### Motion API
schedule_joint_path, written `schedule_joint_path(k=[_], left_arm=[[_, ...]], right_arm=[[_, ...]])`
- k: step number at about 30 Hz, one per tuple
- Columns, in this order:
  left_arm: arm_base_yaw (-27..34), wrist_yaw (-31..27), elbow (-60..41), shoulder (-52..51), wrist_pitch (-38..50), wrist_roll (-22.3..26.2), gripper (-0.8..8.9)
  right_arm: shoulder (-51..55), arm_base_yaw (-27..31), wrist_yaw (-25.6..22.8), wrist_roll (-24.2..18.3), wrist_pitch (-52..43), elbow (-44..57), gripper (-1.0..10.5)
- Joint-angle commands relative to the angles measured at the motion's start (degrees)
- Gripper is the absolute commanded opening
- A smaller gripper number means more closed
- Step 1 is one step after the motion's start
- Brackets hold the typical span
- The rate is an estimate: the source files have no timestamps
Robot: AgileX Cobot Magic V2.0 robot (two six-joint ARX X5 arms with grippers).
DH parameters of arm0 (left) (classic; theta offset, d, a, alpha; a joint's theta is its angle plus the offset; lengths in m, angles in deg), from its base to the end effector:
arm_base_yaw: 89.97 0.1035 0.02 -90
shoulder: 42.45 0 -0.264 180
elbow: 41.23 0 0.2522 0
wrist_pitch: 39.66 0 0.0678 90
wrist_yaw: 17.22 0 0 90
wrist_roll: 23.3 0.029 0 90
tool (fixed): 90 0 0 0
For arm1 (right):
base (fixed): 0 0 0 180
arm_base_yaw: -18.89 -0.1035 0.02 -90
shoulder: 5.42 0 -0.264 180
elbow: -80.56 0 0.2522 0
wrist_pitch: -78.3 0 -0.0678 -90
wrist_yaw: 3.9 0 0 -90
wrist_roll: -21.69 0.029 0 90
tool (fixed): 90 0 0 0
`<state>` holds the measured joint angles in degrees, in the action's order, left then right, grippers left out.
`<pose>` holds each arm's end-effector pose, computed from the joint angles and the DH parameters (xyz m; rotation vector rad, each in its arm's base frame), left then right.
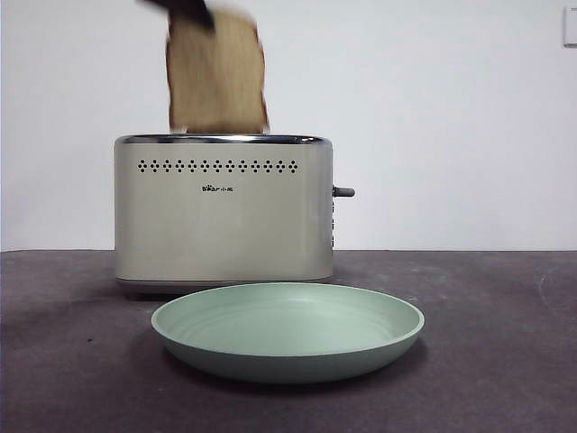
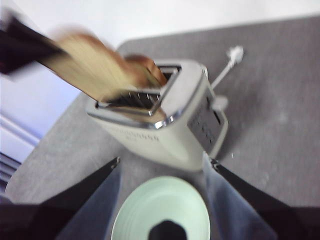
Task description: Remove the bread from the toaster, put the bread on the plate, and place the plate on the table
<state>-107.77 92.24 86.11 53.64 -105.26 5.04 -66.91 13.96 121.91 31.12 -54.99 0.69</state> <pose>0.3228 -0.1138 0.4432 0.4534 0.4411 -0.7677 0.2115 0.0353 0.3717 0.2889 0.5438 0.6558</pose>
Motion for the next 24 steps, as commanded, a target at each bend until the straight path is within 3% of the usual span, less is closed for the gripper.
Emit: schedule_joint_path(k=[1,6,12,15,21,24], left_arm=[[-0.2,0.3,0.7,-3.9,-0.1,-6.0,-0.07],[-0.2,-2.1,0.8,-11.0,-1.0,-16.5,-0.07],[-1.3,-7.3,0.8,-16.9,-10.4,-18.0,-0.07],[-2.6,-7.4,0.0,-19.2,-14.7,-18.1,-0.07],[-4.8,-8.0,-6.3,-27.3,-13.4,-21.9,-0.07],[-5.1,-12.3,-12.3,-33.6,-11.3,-25.1,-0.07]], right_arm=[[-1.7,-0.2,-0.1,-0.9,3.0,-0.2,2.8],[-4.7,-0.2,-0.1,-4.8,10.3,-0.2,2.8],[-8.3,-2.4,-0.7,-7.1,13.7,-0.2,2.8],[-9.9,-3.7,-4.5,-7.4,13.7,-0.2,2.7],[-14.4,-8.0,-9.5,-7.6,13.7,-0.2,2.8],[-16.5,-9.3,-9.5,-7.6,13.7,-0.2,2.8]])
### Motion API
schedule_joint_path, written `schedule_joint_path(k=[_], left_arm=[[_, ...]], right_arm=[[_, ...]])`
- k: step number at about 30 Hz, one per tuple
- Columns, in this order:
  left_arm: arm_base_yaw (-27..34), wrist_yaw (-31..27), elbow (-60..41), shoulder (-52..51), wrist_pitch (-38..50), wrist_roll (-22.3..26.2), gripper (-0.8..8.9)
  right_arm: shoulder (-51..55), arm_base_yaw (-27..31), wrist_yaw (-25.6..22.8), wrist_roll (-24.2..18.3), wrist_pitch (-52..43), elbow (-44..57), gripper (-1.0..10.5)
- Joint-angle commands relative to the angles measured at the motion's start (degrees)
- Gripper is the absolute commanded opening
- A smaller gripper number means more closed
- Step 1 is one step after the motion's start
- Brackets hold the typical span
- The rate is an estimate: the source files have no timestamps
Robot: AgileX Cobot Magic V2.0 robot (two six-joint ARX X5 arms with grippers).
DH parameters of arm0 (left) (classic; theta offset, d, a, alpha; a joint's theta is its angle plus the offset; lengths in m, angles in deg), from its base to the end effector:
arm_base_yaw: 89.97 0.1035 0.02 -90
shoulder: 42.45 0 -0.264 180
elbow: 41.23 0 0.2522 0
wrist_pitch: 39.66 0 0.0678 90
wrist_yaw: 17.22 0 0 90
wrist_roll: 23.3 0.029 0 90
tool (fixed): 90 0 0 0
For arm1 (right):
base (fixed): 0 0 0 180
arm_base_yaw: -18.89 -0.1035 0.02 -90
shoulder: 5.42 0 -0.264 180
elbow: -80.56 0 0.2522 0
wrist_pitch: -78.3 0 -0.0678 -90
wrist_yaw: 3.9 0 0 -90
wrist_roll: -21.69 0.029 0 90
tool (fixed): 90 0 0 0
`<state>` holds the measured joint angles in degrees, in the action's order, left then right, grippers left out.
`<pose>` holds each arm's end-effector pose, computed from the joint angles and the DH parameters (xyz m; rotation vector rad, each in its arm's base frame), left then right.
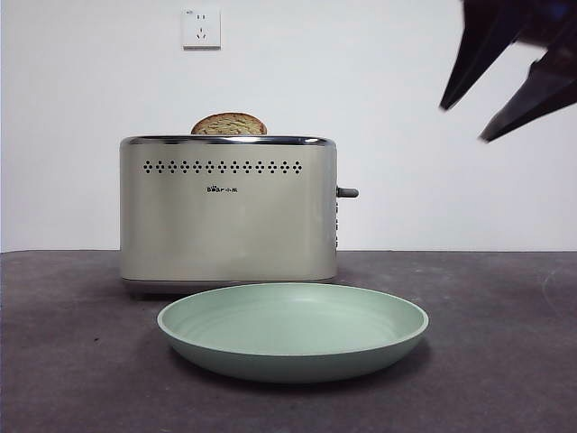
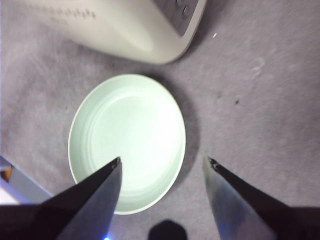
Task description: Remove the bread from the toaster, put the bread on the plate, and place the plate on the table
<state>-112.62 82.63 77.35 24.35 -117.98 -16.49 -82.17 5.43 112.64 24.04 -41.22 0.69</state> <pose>0.1441 -0.0655 0.5012 0.1659 0.4330 -0.5843 0.2517 0.0736 0.2953 0.1522 1.0270 0.6173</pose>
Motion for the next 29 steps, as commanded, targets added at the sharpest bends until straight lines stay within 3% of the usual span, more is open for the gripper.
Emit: schedule_joint_path(k=[1,12,29], left_arm=[[-0.3,-4.2,-5.7,-6.5,2.1,-4.1,-0.07],[-0.3,-9.8,-30.1,-30.0,8.4,-14.0,-0.07],[-0.3,-9.4,-32.5,-31.4,9.1,-15.9,-0.08]], right_arm=[[-1.9,-1.0,-0.2,-0.7,-0.1,-0.2,2.8],[-10.9,-2.4,-2.7,-1.4,-0.3,-0.2,2.8],[-25.9,-8.8,-2.9,-1.9,-6.3,-0.1,2.8]])
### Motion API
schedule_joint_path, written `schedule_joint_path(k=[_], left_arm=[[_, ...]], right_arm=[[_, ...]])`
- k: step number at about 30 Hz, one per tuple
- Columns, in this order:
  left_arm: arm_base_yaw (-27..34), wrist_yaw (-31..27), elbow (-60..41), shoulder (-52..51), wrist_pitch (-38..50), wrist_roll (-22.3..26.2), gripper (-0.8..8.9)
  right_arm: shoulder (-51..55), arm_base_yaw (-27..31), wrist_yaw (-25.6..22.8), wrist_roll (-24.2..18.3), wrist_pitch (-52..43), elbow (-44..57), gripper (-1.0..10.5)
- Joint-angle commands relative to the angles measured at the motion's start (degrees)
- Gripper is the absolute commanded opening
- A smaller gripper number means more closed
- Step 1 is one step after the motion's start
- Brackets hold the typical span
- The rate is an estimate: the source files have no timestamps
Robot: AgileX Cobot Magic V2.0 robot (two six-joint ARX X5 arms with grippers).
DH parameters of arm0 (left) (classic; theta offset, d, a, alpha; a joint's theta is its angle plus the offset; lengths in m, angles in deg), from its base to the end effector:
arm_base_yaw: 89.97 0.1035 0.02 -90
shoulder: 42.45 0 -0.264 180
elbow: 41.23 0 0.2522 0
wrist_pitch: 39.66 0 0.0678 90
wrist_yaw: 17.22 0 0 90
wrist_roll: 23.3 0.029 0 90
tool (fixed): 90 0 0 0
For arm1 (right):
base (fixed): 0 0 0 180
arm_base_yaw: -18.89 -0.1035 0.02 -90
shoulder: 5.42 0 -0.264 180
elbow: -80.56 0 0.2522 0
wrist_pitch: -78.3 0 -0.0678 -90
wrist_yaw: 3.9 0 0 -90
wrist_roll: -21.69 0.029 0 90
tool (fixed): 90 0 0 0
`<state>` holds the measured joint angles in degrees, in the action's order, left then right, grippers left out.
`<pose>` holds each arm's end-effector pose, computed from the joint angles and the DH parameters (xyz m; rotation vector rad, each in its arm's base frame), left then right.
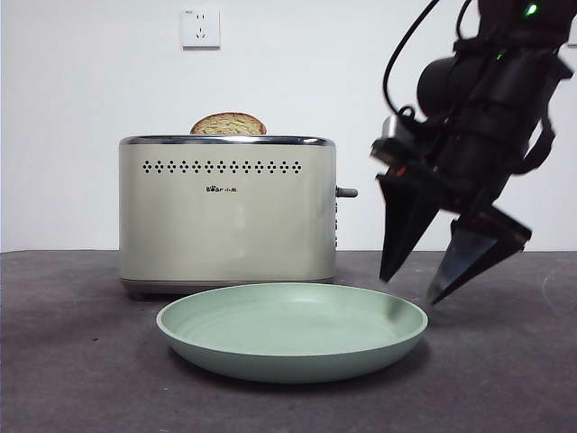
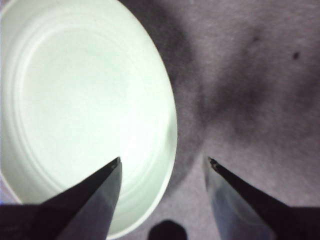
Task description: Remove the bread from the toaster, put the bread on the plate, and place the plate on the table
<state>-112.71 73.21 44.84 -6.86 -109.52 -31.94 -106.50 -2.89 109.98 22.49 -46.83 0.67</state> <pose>0.0526 -0.0223 0.4196 -0.0815 0.3634 -0.3742 0.3008 0.1328 0.1799 0.0361 1.3632 0.6645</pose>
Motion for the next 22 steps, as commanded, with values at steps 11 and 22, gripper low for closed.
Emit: schedule_joint_path(k=[11,22], left_arm=[[-0.2,0.1,0.0,0.0,1.7,-0.4,-0.08],[-0.2,22.9,0.0,13.2,6.8,1.6,-0.08]], right_arm=[[-3.7,-1.1,-2.7,0.7,-2.2,-0.1,-0.1],[3.3,-1.9,-3.1,2.4,-0.8,-0.2,-0.1]])
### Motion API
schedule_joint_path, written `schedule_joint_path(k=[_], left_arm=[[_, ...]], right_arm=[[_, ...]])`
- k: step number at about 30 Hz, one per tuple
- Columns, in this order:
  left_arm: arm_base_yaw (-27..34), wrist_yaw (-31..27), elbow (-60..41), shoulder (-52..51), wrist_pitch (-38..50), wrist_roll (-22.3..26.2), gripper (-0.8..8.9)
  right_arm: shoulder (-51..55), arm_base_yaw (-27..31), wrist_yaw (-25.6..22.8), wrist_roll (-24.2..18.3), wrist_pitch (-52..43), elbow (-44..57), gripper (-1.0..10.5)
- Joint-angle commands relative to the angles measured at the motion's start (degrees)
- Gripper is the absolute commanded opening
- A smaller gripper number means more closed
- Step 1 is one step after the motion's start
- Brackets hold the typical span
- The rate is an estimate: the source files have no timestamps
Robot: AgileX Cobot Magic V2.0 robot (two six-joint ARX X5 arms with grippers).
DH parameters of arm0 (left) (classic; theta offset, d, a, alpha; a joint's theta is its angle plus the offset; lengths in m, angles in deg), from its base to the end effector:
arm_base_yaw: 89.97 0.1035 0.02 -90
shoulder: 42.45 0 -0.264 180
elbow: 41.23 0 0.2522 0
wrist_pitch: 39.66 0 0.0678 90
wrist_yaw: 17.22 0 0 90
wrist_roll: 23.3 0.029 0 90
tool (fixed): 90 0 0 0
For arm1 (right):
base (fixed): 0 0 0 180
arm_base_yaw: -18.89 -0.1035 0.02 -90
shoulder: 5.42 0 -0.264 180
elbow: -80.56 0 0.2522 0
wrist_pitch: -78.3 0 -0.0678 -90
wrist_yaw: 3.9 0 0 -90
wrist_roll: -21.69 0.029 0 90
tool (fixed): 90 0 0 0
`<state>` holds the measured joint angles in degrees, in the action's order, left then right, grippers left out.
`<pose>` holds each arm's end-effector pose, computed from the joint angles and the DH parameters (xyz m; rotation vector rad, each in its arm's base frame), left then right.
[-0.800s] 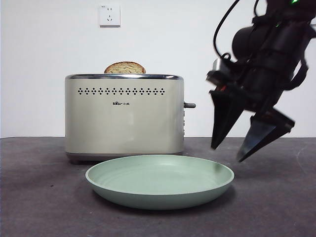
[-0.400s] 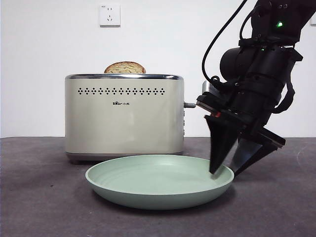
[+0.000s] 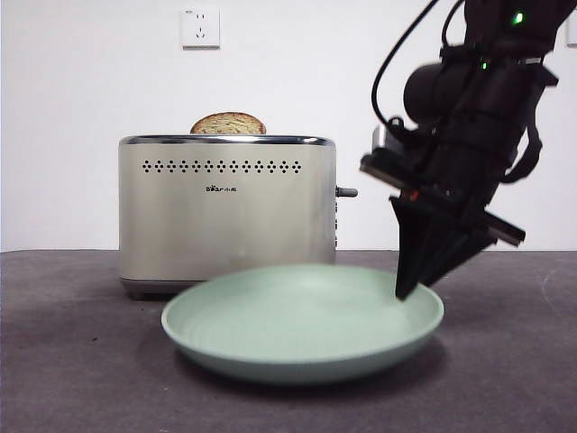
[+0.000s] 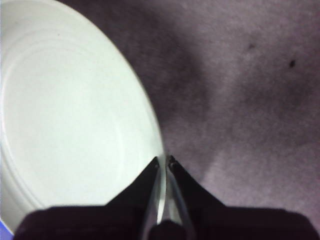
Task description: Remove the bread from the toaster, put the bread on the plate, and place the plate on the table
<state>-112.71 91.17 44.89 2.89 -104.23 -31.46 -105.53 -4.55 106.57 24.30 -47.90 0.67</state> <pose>0.1003 -0.0520 0.4176 -0.1182 0.4734 -0.6758 0.2979 0.1402 0.1849 0.0028 1.3342 0.6245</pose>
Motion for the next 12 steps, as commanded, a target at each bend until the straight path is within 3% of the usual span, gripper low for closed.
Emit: schedule_joint_path(k=[1,7,12], left_arm=[[-0.2,7.7,0.0,5.7,2.2,1.1,-0.08],[-0.2,22.3,0.0,19.1,6.8,2.2,-0.08],[-0.7,29.1,0.0,29.0,9.4,2.2,-0.08]], right_arm=[[3.5,-0.3,0.3,0.6,0.8,-0.2,-0.1],[10.5,-0.2,0.2,0.5,4.8,-0.2,-0.1],[15.9,-0.2,0.2,0.6,6.7,-0.2,-0.1]])
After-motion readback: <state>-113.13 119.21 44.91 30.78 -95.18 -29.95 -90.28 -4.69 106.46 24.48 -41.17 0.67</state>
